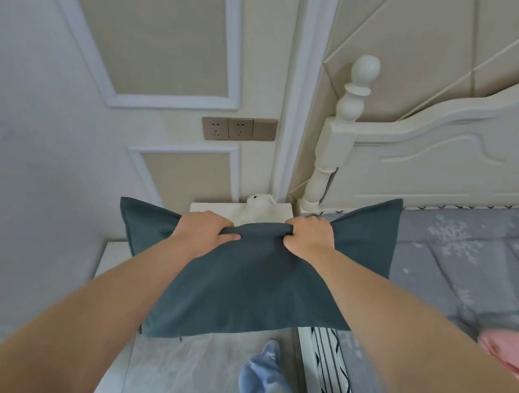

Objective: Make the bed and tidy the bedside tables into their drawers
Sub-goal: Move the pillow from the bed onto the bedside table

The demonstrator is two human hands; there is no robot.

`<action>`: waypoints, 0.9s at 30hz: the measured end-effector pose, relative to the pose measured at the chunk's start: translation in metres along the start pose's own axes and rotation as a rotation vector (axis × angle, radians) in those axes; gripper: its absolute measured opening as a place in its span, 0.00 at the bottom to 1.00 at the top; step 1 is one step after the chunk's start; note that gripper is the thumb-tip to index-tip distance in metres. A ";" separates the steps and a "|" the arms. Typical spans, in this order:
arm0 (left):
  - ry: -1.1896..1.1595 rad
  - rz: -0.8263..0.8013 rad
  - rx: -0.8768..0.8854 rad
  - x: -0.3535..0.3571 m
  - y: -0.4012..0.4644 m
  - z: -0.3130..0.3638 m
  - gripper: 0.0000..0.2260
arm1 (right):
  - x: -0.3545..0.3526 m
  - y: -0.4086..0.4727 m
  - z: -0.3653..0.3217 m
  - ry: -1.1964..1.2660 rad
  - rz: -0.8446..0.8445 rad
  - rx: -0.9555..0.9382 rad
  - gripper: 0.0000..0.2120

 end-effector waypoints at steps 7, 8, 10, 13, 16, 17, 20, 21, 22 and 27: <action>-0.085 -0.058 -0.004 0.001 0.083 -0.031 0.15 | -0.007 0.098 -0.004 -0.061 -0.090 -0.074 0.08; -0.086 -0.055 -0.022 0.001 0.092 -0.038 0.16 | -0.010 0.111 -0.007 -0.078 -0.096 -0.085 0.08; -0.071 -0.030 -0.053 0.001 0.109 -0.050 0.18 | -0.015 0.134 -0.012 -0.097 -0.105 -0.093 0.06; -0.023 -0.008 -0.092 0.001 0.132 -0.068 0.21 | -0.012 0.164 -0.017 -0.100 -0.153 -0.082 0.04; -0.059 -0.020 -0.120 0.007 0.156 -0.090 0.21 | -0.006 0.198 -0.022 -0.090 -0.201 -0.055 0.06; -0.095 -0.020 -0.118 0.009 0.164 -0.098 0.21 | -0.005 0.208 -0.026 -0.083 -0.195 -0.070 0.06; -0.119 0.076 -0.119 0.004 0.201 -0.126 0.14 | -0.009 0.243 -0.039 -0.053 -0.011 -0.204 0.06; -0.071 0.158 -0.181 0.001 0.211 -0.137 0.13 | -0.012 0.250 -0.039 -0.038 0.085 -0.224 0.13; -0.010 0.234 -0.272 0.001 0.226 -0.150 0.13 | -0.013 0.259 -0.033 -0.024 0.170 -0.181 0.22; -0.544 -0.146 -0.260 0.122 0.263 -0.096 0.24 | 0.077 0.264 0.053 0.421 -0.043 0.579 0.41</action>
Point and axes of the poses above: each hand's wrist, its own y-axis towards the middle knuckle, its own x-axis out of the palm, z = x × y, the point moved 10 cm from there along y, towards the middle knuckle, and after that the axes turned 15 degrees about y, right-handed, at the moved point
